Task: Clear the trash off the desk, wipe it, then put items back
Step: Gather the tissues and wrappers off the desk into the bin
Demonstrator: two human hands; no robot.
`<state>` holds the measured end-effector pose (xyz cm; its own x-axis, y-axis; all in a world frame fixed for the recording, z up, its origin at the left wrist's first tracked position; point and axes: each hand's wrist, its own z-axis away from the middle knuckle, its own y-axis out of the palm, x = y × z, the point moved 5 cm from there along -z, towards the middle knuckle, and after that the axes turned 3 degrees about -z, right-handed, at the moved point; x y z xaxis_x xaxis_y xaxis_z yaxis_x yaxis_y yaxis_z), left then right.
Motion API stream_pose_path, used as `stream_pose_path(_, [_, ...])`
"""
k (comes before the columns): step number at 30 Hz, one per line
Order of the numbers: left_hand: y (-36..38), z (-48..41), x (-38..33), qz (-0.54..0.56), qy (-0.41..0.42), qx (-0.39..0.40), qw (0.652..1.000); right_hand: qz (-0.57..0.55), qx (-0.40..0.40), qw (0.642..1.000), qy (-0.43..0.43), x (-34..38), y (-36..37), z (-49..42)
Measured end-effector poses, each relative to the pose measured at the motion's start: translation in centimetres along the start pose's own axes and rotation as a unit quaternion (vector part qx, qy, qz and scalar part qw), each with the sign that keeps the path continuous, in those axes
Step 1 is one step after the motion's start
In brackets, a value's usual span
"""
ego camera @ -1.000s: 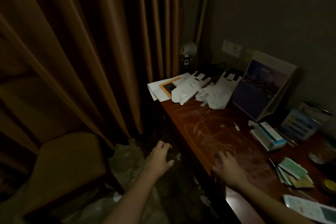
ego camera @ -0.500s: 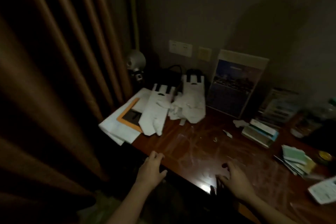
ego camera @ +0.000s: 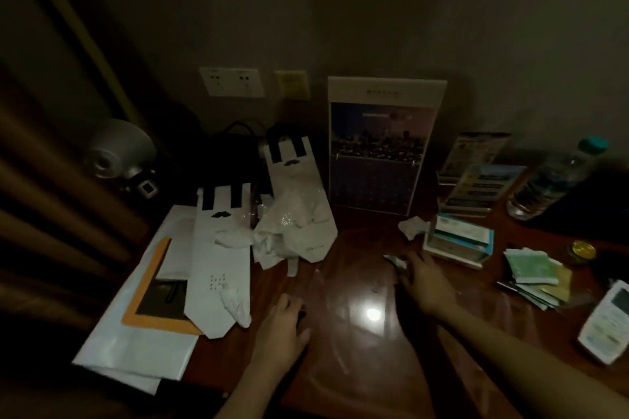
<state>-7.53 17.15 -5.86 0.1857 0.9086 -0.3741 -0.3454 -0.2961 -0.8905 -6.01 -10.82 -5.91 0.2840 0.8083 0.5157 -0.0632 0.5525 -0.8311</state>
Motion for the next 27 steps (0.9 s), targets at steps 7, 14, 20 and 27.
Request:
stream_pose_path(7, [1.3,-3.9,0.8,-0.023,0.004,0.018,1.0,0.038,0.007,0.999,0.038,-0.7,2.5,-4.4])
stream_pose_path(14, [0.2,-8.4,2.9,0.011,0.039,-0.074,0.996,0.008,-0.048,0.998,0.05,0.8,3.0,-2.1])
stream_pose_path(20, [0.1,-10.9,4.5,-0.04,0.062,0.002,0.997,-0.065,-0.039,0.988,0.135,1.6,3.9,-2.0])
stream_pose_path(27, [-0.7,-11.6,3.5,-0.097,0.046,0.03,0.994,0.003,-0.057,0.974,0.218,0.7,3.8,-2.1])
